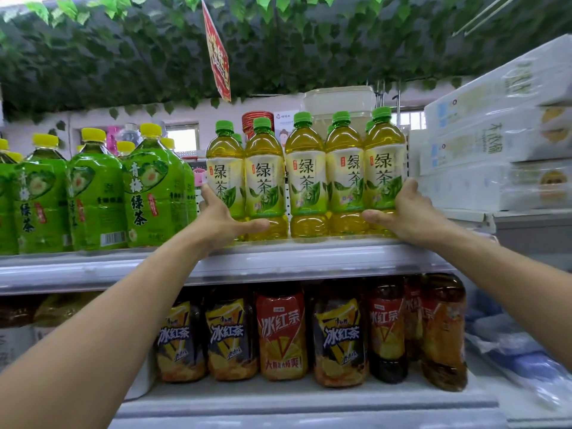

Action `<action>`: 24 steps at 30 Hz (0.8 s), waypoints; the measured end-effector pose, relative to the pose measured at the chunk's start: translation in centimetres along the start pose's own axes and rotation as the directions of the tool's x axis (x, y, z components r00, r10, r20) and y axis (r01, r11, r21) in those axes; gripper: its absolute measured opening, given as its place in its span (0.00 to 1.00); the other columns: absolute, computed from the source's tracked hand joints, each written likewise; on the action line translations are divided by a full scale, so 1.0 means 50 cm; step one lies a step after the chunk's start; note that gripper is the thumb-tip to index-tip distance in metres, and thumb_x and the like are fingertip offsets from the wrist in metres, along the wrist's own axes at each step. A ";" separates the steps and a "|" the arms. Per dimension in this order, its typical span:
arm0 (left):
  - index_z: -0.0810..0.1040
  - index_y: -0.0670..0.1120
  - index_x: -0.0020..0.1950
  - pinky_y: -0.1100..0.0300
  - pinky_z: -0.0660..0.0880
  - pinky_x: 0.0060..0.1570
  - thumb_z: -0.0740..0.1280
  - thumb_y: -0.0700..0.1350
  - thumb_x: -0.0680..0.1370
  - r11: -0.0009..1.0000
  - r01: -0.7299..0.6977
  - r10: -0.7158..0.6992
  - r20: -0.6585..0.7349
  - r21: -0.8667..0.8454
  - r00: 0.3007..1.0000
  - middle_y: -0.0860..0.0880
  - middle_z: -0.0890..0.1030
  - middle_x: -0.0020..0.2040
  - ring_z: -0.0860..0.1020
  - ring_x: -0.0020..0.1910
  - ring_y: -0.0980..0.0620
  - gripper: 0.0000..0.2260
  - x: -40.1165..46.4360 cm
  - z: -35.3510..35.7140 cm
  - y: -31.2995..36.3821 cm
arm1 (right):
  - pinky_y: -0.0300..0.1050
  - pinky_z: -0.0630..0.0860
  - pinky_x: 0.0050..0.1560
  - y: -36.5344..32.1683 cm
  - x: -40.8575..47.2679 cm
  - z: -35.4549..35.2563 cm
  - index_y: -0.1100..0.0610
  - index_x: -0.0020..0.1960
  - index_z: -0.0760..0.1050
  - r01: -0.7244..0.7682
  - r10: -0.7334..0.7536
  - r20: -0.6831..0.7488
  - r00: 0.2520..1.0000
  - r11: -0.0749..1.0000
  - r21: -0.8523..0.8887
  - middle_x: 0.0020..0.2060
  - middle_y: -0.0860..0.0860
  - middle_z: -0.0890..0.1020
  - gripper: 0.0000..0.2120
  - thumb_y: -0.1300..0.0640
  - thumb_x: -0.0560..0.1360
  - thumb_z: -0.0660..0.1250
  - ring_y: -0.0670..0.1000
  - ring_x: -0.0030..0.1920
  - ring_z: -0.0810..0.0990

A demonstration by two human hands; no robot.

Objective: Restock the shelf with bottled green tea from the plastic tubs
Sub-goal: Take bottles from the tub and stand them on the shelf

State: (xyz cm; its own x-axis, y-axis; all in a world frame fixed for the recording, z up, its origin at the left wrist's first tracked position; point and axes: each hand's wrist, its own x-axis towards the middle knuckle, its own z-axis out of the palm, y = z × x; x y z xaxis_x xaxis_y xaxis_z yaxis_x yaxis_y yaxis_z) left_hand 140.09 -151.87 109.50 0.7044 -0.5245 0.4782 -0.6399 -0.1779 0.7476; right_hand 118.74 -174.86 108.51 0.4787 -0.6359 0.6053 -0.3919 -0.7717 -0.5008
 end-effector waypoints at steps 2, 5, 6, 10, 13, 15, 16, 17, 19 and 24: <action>0.31 0.45 0.79 0.42 0.53 0.78 0.79 0.58 0.63 1.000 -0.004 0.004 0.001 0.004 1.000 0.43 0.49 0.82 0.53 0.80 0.41 0.65 0.005 0.003 0.000 | 0.57 0.69 0.68 -0.001 0.001 -0.001 0.64 0.70 0.55 0.002 -0.002 0.019 1.000 1.000 0.028 0.68 0.61 0.69 0.41 0.41 0.72 0.72 0.62 0.68 0.69; 0.30 0.44 0.79 0.45 0.51 0.79 0.79 0.57 0.66 1.000 -0.030 0.030 0.015 0.000 0.999 0.44 0.46 0.82 0.51 0.80 0.43 0.64 0.009 0.006 -0.005 | 0.57 0.69 0.68 0.000 0.001 -0.009 0.63 0.69 0.54 -0.001 -0.005 0.057 0.998 0.995 0.098 0.68 0.59 0.70 0.40 0.43 0.73 0.73 0.60 0.68 0.70; 0.30 0.44 0.79 0.46 0.50 0.79 0.79 0.57 0.66 0.999 -0.039 0.039 0.017 0.006 0.999 0.44 0.45 0.82 0.50 0.81 0.44 0.64 0.009 0.007 -0.006 | 0.57 0.69 0.68 0.001 0.002 -0.010 0.63 0.69 0.54 0.001 -0.008 0.067 0.998 0.994 0.105 0.68 0.59 0.70 0.40 0.43 0.73 0.73 0.59 0.67 0.71; 0.38 0.45 0.81 0.42 0.54 0.78 0.77 0.64 0.56 0.999 -0.025 0.026 0.022 -0.045 0.999 0.44 0.51 0.81 0.54 0.79 0.43 0.67 0.016 0.000 -0.007 | 0.54 0.70 0.68 0.007 0.009 -0.017 0.61 0.71 0.55 -0.047 0.023 0.115 0.993 0.976 0.211 0.66 0.56 0.71 0.42 0.42 0.71 0.74 0.57 0.66 0.72; 0.48 0.47 0.80 0.38 0.60 0.75 0.80 0.67 0.48 0.971 -0.001 -0.004 -0.019 -0.239 1.000 0.44 0.64 0.75 0.64 0.74 0.42 0.69 0.029 -0.017 -0.005 | 0.56 0.67 0.71 0.005 0.022 -0.037 0.59 0.71 0.61 -0.131 0.052 0.185 0.981 0.885 0.446 0.65 0.54 0.74 0.50 0.36 0.60 0.78 0.55 0.66 0.72; 0.48 0.44 0.80 0.40 0.59 0.76 0.82 0.62 0.51 0.938 0.011 -0.008 0.010 -0.347 1.000 0.46 0.69 0.71 0.67 0.71 0.45 0.67 0.035 -0.025 -0.010 | 0.59 0.66 0.72 0.008 0.033 -0.044 0.56 0.67 0.71 -0.143 -0.005 0.256 0.967 0.818 0.557 0.60 0.53 0.80 0.52 0.33 0.51 0.81 0.54 0.64 0.76; 0.50 0.43 0.80 0.41 0.58 0.76 0.84 0.60 0.51 0.926 0.032 -0.012 0.056 -0.375 0.998 0.47 0.72 0.69 0.68 0.70 0.46 0.68 0.041 -0.028 -0.015 | 0.59 0.67 0.71 0.011 0.039 -0.044 0.54 0.65 0.74 -0.151 -0.030 0.287 0.957 0.795 0.588 0.58 0.53 0.83 0.51 0.33 0.48 0.82 0.55 0.63 0.78; 0.56 0.43 0.79 0.41 0.59 0.76 0.86 0.61 0.49 0.918 0.045 -0.001 0.112 -0.394 0.994 0.47 0.75 0.68 0.70 0.70 0.45 0.67 0.048 -0.030 -0.023 | 0.59 0.70 0.69 0.012 0.043 -0.041 0.53 0.64 0.75 -0.163 -0.052 0.317 0.947 0.770 0.616 0.57 0.53 0.84 0.50 0.35 0.48 0.83 0.56 0.62 0.79; 0.70 0.44 0.72 0.41 0.64 0.74 0.86 0.62 0.46 0.896 0.074 0.013 0.193 -0.438 0.981 0.44 0.81 0.63 0.75 0.68 0.43 0.60 0.062 -0.032 -0.039 | 0.54 0.78 0.60 0.012 0.046 -0.039 0.56 0.65 0.75 -0.206 -0.068 0.365 0.929 0.724 0.659 0.56 0.55 0.84 0.46 0.41 0.51 0.83 0.58 0.59 0.82; 0.79 0.44 0.62 0.41 0.65 0.73 0.86 0.60 0.42 0.885 0.065 0.046 0.226 -0.462 0.973 0.45 0.85 0.57 0.77 0.65 0.42 0.51 0.065 -0.034 -0.041 | 0.49 0.82 0.50 0.026 0.060 -0.033 0.58 0.62 0.76 -0.211 -0.102 0.387 0.916 0.700 0.683 0.53 0.57 0.85 0.54 0.43 0.40 0.86 0.57 0.54 0.85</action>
State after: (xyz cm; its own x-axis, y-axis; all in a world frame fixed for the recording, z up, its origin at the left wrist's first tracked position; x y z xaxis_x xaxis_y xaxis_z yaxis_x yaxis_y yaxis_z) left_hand 144.23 -151.80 110.32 0.5863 -0.7069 0.3956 -0.3785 0.1927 0.9053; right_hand 118.36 -177.78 110.71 0.7826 -0.5034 0.3661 0.1611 -0.4044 -0.9003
